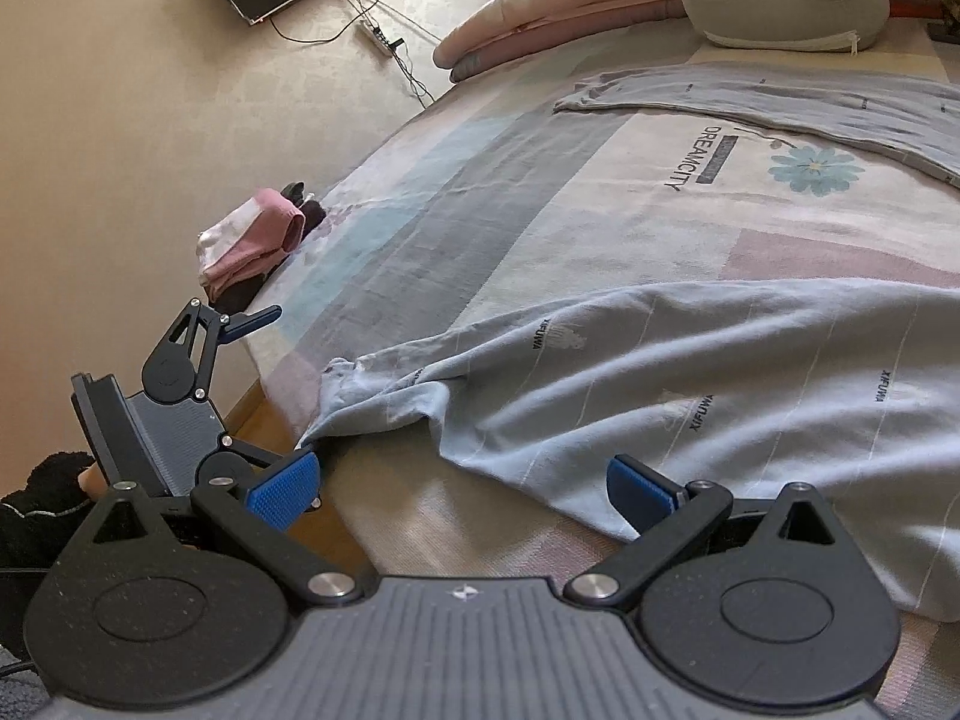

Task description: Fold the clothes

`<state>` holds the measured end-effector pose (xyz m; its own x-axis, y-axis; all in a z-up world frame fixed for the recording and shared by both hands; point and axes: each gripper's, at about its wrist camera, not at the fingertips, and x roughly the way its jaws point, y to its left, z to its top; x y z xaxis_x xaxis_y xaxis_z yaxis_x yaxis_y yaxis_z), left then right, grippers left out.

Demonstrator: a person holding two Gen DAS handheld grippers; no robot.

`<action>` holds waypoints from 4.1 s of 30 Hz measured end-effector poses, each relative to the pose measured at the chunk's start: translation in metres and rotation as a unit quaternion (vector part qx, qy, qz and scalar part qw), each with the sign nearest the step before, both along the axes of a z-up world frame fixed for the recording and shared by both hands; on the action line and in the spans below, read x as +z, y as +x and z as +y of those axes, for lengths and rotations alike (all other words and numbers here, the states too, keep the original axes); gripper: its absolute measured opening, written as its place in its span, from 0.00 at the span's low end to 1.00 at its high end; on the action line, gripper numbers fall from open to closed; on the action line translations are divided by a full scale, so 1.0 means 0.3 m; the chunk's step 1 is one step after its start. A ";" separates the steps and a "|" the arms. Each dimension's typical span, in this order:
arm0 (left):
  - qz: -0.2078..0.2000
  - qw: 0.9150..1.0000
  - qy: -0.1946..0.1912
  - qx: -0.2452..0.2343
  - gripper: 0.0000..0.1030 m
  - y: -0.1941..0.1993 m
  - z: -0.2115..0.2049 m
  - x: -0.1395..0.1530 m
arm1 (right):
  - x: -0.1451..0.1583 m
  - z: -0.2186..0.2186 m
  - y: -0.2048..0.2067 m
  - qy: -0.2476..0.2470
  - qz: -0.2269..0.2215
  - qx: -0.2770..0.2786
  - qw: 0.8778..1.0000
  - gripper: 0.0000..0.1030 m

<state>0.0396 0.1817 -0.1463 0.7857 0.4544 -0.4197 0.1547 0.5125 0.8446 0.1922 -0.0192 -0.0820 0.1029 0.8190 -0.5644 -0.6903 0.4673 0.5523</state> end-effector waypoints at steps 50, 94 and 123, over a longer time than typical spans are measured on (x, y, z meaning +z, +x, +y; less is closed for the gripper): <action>0.004 0.965 0.249 -0.076 0.02 0.167 0.268 -0.037 | 0.014 0.013 -0.081 -0.068 -0.038 0.003 0.997 1.00; -0.060 0.878 -0.422 0.219 0.30 0.257 0.620 0.119 | 0.047 -0.193 -0.066 -0.074 -0.044 -0.081 0.993 1.00; 0.034 0.917 -0.380 -0.116 0.70 0.210 -0.452 0.185 | -0.043 -0.813 -0.123 -0.202 -0.097 -0.298 0.928 1.00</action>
<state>0.1027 0.0459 -0.0909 0.7843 -0.1670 -0.5975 0.3741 0.8956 0.2407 0.1551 -0.2631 -0.0948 0.6011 0.3103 -0.7365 -0.3117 0.9396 0.1414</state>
